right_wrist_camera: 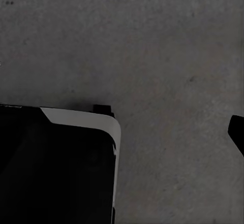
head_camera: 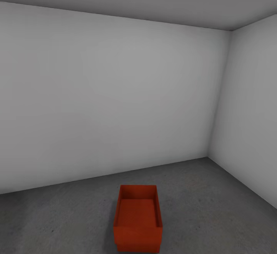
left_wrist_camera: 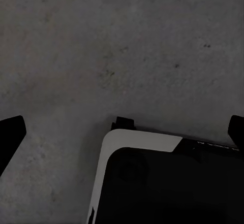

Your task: Move the two storage containers from the living room to the garage. In the garage, place one container on the floor and stack the other container on top of it (either order is fine).

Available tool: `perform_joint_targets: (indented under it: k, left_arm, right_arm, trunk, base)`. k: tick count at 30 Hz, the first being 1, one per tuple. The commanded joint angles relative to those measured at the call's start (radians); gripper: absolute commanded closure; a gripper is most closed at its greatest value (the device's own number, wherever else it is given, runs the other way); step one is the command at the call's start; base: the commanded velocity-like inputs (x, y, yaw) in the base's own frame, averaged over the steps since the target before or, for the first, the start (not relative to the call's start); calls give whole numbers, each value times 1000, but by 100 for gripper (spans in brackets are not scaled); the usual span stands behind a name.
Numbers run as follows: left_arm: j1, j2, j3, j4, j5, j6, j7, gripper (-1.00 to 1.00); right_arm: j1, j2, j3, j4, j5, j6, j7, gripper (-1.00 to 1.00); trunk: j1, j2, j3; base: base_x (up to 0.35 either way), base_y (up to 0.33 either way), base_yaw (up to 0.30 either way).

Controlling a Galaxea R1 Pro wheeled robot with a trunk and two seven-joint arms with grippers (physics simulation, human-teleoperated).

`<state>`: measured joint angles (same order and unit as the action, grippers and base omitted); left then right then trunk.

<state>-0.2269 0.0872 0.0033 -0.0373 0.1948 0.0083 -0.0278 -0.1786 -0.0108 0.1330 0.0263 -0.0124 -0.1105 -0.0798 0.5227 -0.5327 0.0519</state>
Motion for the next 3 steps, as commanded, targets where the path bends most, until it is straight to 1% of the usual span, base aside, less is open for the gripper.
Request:
perform_joint_targets:
  k: [1, 3]
  left_arm:
    - [0, 0, 0, 1, 8, 1, -3, -100]
    - [0, 0, 0, 2, 8, 1, -3, -100]
  right_arm:
    - [-1, 0, 8, 3, -1, -5, -3, -100]
    - [-1, 0, 7, 3, -1, -5, -3, -100]
  trunk:
    - [0, 0, 0]
    - [0, 0, 0]
  base:
    - [0, 0, 0]
    - [0, 0, 0]
